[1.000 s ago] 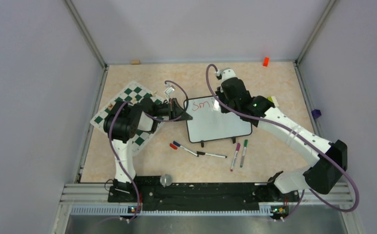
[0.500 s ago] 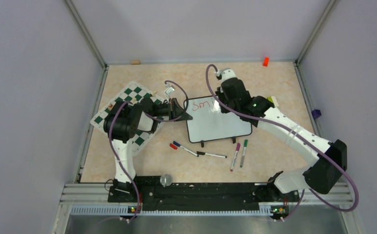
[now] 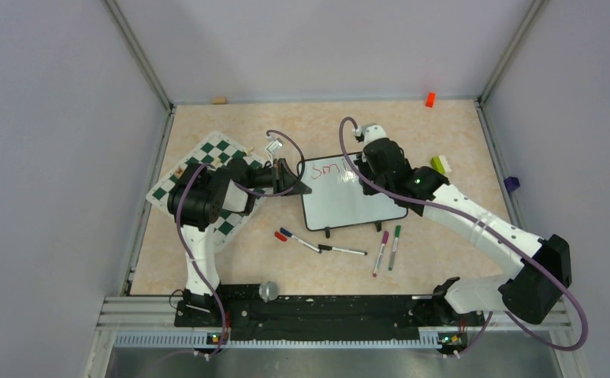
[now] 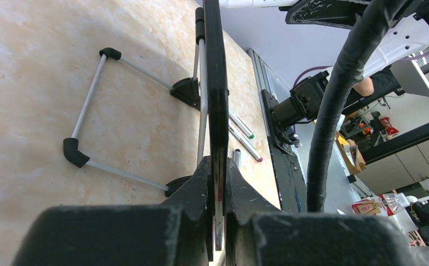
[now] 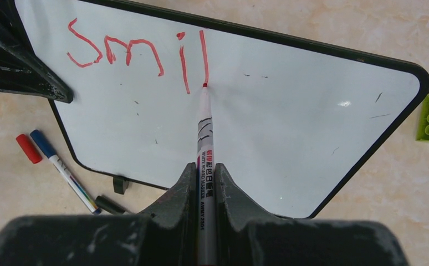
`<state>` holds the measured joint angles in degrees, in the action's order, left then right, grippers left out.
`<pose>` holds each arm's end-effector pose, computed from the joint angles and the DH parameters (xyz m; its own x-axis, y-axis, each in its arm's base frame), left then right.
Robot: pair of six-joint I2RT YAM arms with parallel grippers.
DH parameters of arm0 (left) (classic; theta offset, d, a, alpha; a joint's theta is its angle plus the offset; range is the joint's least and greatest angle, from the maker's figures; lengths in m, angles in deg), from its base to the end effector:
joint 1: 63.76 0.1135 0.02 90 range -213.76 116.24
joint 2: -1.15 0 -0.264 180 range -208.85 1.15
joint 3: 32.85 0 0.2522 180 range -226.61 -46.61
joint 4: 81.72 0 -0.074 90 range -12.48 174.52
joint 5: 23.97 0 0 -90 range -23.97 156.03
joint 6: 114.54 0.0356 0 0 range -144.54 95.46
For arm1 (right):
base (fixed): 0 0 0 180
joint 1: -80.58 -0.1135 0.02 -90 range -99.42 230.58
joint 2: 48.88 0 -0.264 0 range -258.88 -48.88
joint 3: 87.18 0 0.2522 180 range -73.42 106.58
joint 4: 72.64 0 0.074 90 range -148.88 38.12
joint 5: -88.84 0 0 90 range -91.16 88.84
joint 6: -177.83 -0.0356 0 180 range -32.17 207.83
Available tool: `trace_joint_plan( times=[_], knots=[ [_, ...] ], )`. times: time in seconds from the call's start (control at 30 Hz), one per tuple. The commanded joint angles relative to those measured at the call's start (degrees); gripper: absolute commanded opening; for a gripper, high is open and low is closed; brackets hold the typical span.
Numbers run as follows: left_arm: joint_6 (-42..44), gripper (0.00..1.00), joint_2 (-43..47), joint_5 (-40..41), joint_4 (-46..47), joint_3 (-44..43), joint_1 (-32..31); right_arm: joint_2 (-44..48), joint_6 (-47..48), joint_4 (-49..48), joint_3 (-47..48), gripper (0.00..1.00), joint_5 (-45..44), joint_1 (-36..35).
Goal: Write a sentence on the whiteboard
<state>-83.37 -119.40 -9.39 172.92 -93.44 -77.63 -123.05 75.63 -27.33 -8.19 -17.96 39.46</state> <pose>0.3419 -0.1199 0.1436 -0.7020 -0.0485 -0.7105 0.7122 -0.0416 -0.7008 0.2188 0.1774 0.3185 -0.5762 -0.2344 -0.7830 -0.3501 0.9364 -0.0227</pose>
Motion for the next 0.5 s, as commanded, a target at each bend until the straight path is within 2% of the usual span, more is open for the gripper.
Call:
trace_joint_plan(
  times=[0.0, 0.27, 0.47],
  knots=[
    [-1.5, 0.00, 0.5, -3.4, 4.4, -0.3, -0.5, 1.2, -0.7, 0.2, -0.4, 0.00, 0.4, 0.8],
    [-1.5, 0.00, 0.5, -3.3, 4.4, -0.4, -0.5, 2.3, -0.2, 2.0, 0.3, 0.00, 0.6, 0.8],
    [-1.5, 0.00, 0.3, -3.3, 4.4, -0.4, -0.5, 4.1, -0.3, 2.6, 2.9, 0.00, 4.4, 0.8]
  ],
)
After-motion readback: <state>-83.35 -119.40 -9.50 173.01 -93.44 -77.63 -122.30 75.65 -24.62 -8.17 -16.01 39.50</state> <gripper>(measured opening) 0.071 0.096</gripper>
